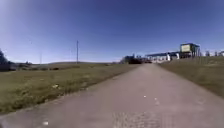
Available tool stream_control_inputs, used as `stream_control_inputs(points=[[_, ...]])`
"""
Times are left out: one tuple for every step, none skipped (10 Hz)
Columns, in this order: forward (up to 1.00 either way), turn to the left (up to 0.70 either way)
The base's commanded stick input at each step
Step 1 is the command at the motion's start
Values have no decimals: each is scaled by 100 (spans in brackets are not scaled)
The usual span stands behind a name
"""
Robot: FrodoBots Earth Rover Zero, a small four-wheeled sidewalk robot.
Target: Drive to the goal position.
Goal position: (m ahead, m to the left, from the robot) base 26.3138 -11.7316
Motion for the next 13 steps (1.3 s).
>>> stream_control_inputs(points=[[100,-27],[100,-35],[100,-16],[100,0],[100,0],[100,0],[100,0],[100,0],[100,-39],[100,-40],[100,-32],[100,-21],[100,0]])
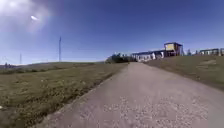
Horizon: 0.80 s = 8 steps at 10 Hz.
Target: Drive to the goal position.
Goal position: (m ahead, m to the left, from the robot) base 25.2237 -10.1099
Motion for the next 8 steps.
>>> stream_control_inputs(points=[[100,0],[100,0],[100,0],[100,0],[100,0],[100,0],[100,0],[100,0]])
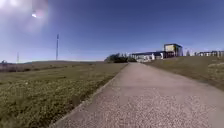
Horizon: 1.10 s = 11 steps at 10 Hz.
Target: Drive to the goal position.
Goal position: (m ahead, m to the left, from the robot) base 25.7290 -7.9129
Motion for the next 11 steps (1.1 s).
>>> stream_control_inputs(points=[[100,0],[100,0],[100,0],[100,0],[100,0],[100,0],[100,0],[100,0],[100,-2],[100,-7],[100,-40]])
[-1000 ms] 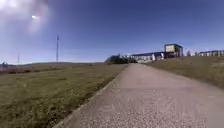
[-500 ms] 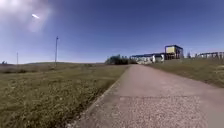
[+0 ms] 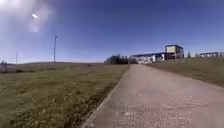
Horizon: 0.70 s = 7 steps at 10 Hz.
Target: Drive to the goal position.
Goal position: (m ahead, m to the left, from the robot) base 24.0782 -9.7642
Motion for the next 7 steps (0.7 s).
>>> stream_control_inputs(points=[[100,-40],[0,-100],[0,-100],[0,-97],[0,-71],[0,-44],[0,0]])
